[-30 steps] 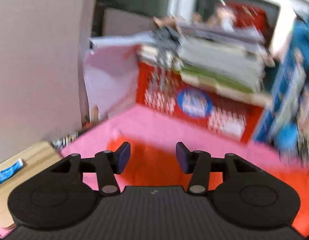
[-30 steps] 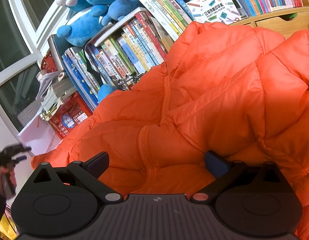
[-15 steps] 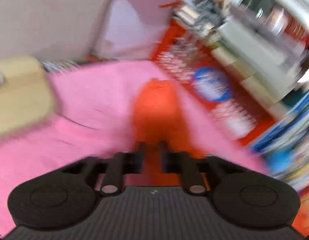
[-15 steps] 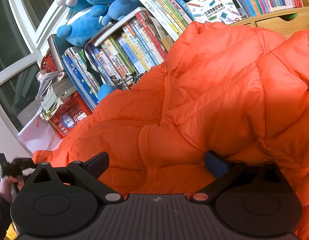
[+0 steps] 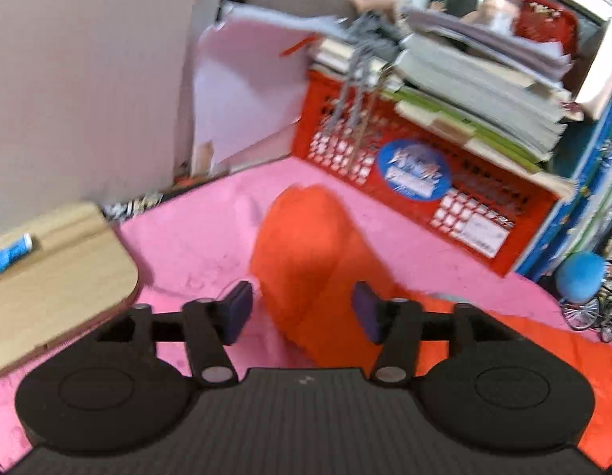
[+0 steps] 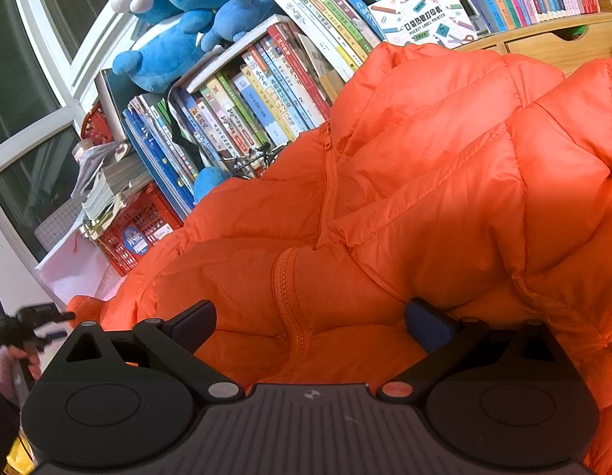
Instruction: Fold clothes
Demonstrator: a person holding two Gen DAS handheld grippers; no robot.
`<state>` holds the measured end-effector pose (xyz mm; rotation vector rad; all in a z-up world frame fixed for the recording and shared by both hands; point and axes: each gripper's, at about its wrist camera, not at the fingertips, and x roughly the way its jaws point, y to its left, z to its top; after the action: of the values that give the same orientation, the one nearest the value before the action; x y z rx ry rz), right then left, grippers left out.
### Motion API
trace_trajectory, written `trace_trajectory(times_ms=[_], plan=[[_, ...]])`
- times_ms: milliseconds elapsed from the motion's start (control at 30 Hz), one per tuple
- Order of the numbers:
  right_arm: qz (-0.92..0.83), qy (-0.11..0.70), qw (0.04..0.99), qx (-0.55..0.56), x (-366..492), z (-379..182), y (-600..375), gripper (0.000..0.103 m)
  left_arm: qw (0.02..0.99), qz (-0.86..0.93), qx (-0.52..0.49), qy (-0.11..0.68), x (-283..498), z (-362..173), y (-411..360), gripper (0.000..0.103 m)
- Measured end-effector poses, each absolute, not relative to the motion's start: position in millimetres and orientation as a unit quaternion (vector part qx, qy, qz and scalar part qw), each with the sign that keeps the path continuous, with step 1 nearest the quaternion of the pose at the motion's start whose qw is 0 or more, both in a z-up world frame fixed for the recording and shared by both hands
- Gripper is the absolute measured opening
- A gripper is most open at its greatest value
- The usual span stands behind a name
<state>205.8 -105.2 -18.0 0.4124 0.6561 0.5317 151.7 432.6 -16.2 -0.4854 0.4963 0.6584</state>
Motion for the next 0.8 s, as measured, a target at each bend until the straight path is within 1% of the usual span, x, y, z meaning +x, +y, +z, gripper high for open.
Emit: trace_trajectory(times_ms=[33, 67, 167, 200, 233, 267, 300, 333, 400, 433, 467, 500, 567, 600, 700, 733, 767, 800], plan=[[0.256, 0.316, 0.892, 0.199, 206, -18, -105, 0.103, 0.885, 0.322, -0.236, 0.240, 151, -23, 436, 0.073], [0.256, 0.316, 0.892, 0.198, 206, -18, -105, 0.103, 0.883, 0.325, -0.243, 0.237, 152, -28, 439, 0.080], [0.256, 0.316, 0.892, 0.198, 205, -18, -105, 0.103, 0.872, 0.321, -0.294, 0.226, 158, -42, 445, 0.087], [0.256, 0.316, 0.892, 0.198, 205, -18, -105, 0.103, 0.872, 0.318, -0.304, 0.214, 161, -44, 446, 0.081], [0.256, 0.316, 0.892, 0.198, 205, -18, -105, 0.103, 0.870, 0.310, -0.322, 0.210, 163, -44, 448, 0.057], [0.256, 0.316, 0.892, 0.198, 205, -18, -105, 0.103, 0.866, 0.312, -0.335, 0.203, 163, -42, 449, 0.039], [0.256, 0.316, 0.892, 0.198, 205, -18, -105, 0.103, 0.862, 0.323, -0.341, 0.191, 161, -37, 449, 0.023], [0.256, 0.317, 0.892, 0.198, 205, -18, -105, 0.103, 0.872, 0.327, -0.321, 0.170, 158, -30, 443, 0.012], [0.256, 0.317, 0.892, 0.199, 205, -18, -105, 0.103, 0.904, 0.325, -0.250, 0.117, 151, -11, 427, 0.013], [0.256, 0.317, 0.891, 0.199, 205, -18, -105, 0.103, 0.914, 0.330, -0.207, 0.110, 153, -5, 422, 0.018], [0.256, 0.317, 0.891, 0.199, 206, -18, -105, 0.103, 0.921, 0.339, -0.159, 0.112, 158, -1, 418, 0.025], [0.256, 0.317, 0.891, 0.199, 206, -18, -105, 0.103, 0.918, 0.349, -0.134, 0.133, 163, -1, 421, 0.026], [0.256, 0.317, 0.891, 0.199, 206, -18, -105, 0.103, 0.893, 0.386, -0.129, 0.193, 173, -8, 436, 0.026], [0.257, 0.317, 0.891, 0.200, 206, -18, -106, 0.103, 0.879, 0.404, -0.140, 0.211, 173, -13, 443, 0.027], [0.257, 0.317, 0.891, 0.201, 206, -18, -106, 0.103, 0.851, 0.445, -0.185, 0.209, 158, -18, 457, 0.031], [0.258, 0.317, 0.890, 0.201, 206, -18, -106, 0.103, 0.846, 0.454, -0.194, 0.202, 152, -16, 460, 0.036], [0.258, 0.317, 0.890, 0.202, 206, -18, -107, 0.103, 0.843, 0.461, -0.201, 0.192, 145, -13, 460, 0.042], [0.258, 0.317, 0.890, 0.202, 207, -18, -107, 0.103, 0.841, 0.468, -0.202, 0.182, 140, -8, 459, 0.044]])
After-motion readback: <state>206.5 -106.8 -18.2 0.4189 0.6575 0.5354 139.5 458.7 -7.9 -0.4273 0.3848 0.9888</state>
